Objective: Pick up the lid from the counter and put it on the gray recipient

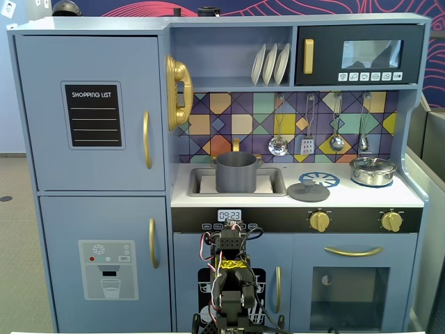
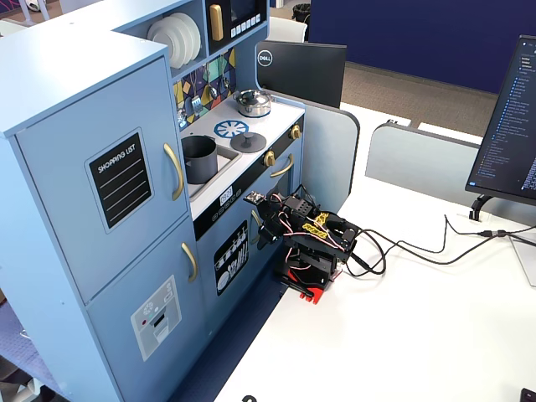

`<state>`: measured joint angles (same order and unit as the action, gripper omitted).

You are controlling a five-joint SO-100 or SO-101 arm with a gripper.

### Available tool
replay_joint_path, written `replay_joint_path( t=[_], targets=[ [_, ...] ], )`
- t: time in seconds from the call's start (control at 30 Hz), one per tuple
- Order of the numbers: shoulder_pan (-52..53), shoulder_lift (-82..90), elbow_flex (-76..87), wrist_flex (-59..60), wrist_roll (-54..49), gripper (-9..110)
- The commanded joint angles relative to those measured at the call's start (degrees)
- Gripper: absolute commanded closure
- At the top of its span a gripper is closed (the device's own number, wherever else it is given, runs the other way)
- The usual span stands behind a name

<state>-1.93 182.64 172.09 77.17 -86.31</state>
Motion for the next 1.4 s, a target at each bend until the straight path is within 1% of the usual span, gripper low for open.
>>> replay_joint_path(
  t=[0.0,0.57,0.63,0.67,0.7,0.8,0.9,1.03,1.1,1.2,1.27,1.37],
  targets=[
    [0.97,-0.53,-0.09,10.46,-0.18,97],
    [0.7,-0.53,-0.09,10.46,-0.26,97],
    [-2.37,-0.53,-0.09,10.37,-2.81,97],
    [-4.66,-0.53,-0.09,10.46,-1.41,97],
    [-5.71,-0.62,-0.18,10.2,1.85,101],
    [-2.55,-0.79,-1.23,7.29,0.18,101],
    [1.41,-8.7,-12.22,4.22,-3.78,101],
    [8.44,-23.64,-35.86,4.48,-9.67,100],
    [12.92,-27.6,-44.91,0.7,-9.58,101],
    [19.25,-30.5,-53.96,-8.88,-10.28,101],
    [22.59,-30.85,-56.34,-15.21,-11.34,101],
    [28.04,-29.0,-53.61,-28.83,-8.7,101]
  ],
)
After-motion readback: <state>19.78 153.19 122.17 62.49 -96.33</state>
